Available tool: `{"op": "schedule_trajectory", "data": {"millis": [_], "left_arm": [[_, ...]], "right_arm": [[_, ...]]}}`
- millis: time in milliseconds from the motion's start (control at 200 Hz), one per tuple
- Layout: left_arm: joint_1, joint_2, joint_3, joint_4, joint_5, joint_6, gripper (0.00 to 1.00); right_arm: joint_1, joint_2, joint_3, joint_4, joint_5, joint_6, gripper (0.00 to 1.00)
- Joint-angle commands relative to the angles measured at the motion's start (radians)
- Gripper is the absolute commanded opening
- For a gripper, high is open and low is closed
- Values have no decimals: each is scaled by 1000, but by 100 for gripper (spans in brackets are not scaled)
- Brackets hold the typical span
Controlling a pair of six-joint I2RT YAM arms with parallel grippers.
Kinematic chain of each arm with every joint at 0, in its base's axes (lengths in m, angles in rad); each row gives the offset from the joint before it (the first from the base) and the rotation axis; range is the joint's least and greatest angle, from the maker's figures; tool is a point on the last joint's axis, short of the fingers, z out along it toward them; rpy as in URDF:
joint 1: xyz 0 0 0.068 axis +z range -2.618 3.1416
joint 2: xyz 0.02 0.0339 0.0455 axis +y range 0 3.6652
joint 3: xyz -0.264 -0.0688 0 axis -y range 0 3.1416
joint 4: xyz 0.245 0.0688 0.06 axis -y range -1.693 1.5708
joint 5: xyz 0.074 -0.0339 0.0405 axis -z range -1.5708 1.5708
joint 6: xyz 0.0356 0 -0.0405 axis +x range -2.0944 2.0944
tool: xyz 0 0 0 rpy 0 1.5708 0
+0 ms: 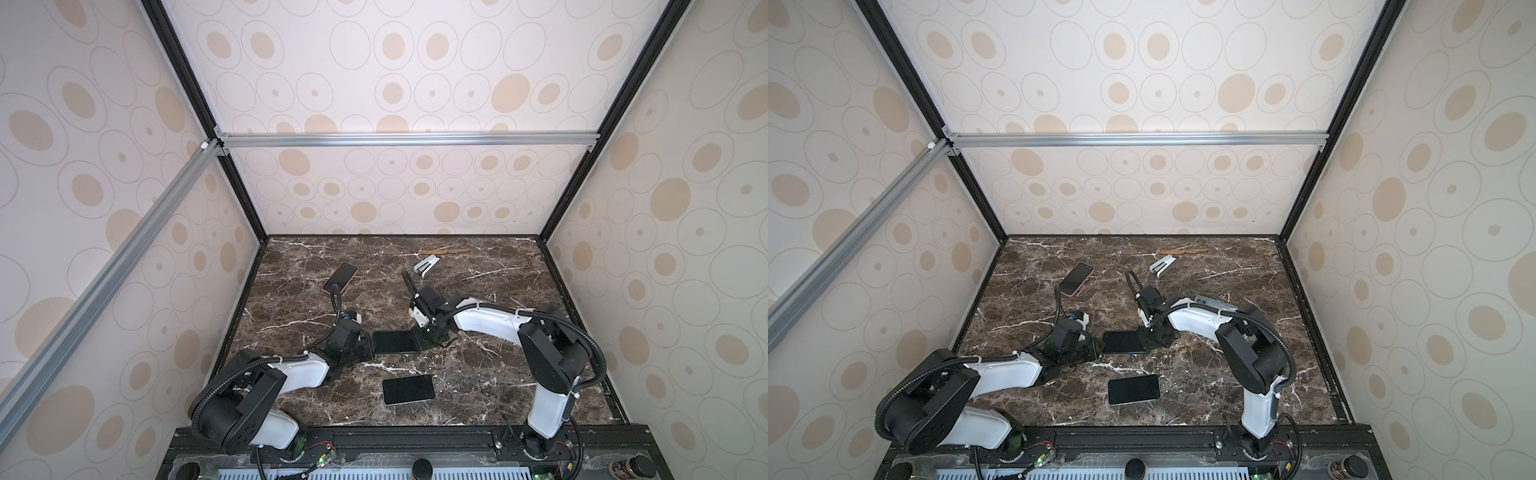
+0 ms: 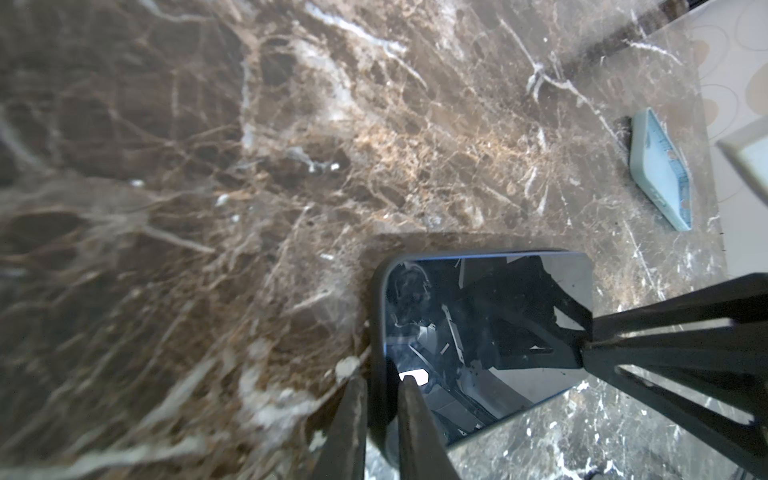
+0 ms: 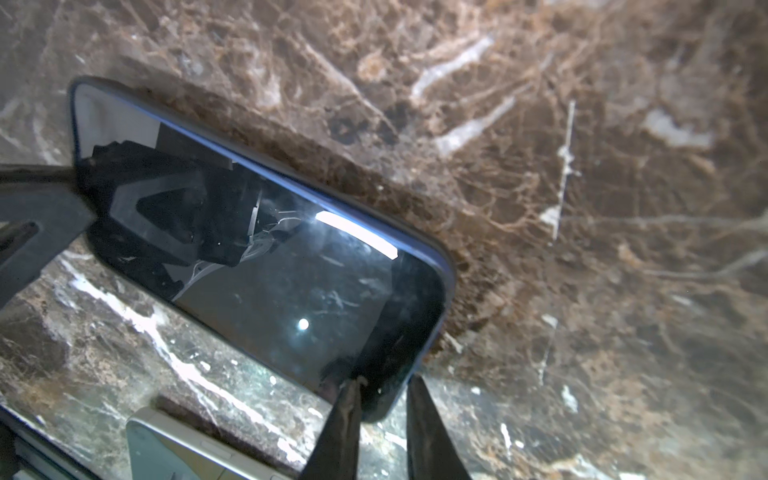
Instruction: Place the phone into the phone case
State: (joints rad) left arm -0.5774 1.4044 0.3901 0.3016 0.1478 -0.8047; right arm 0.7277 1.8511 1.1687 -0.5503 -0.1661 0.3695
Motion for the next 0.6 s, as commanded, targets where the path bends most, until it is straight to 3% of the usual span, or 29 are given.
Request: {"op": "schedule_trajectory", "data": {"millis": [0, 290, 595], "left_arm": [[-8, -44, -2, -105, -66, 11, 16], [-6, -139, 39, -200, -171, 60, 18], [-6, -141, 43, -183, -138, 83, 21]], "right_arm": [[14, 61, -58, -113, 114, -22, 28], [15, -33, -34, -161, 125, -26, 44], [-14, -89, -40, -143, 88, 9, 43]]}}
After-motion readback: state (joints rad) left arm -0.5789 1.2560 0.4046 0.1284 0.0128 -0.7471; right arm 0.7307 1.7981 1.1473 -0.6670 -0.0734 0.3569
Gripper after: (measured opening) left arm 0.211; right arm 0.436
